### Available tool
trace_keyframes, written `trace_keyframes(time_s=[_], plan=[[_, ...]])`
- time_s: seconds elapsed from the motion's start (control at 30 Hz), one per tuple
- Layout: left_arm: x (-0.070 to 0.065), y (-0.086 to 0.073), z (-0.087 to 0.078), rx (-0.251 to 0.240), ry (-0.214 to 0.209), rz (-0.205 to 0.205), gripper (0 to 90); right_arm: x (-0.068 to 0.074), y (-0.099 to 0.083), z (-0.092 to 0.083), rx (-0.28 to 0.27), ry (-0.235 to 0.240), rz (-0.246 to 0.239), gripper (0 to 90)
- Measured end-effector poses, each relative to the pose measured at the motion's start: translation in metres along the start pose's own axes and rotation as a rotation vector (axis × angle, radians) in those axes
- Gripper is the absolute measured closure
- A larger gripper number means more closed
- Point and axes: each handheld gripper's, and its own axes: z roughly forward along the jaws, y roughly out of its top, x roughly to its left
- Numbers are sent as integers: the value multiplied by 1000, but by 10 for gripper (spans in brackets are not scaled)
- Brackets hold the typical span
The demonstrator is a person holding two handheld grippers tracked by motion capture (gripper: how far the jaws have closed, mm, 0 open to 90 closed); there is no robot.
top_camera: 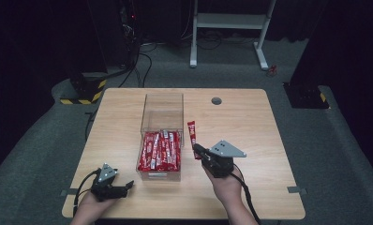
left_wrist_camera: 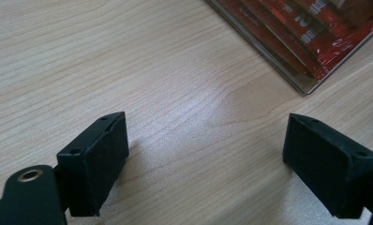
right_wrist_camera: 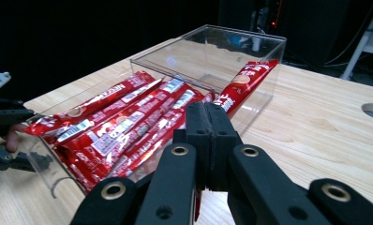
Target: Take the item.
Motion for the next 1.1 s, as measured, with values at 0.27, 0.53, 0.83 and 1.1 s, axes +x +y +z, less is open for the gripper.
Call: trace_keyframes(time_s=[0.27, 0.53, 0.83, 1.1], plan=[[0, 0, 0, 0, 0, 0, 150, -12, -3, -3, 4, -33, 19, 900], [0, 0, 0, 0, 0, 0, 150, -25, -8, -4, 17, -66, 38, 900], [0, 0, 0, 0, 0, 1, 151, -34, -15, 0, 38, -88, 50, 900], [0, 0, 0, 0, -1, 1, 151, -41, -21, 5, 62, -110, 61, 900]])
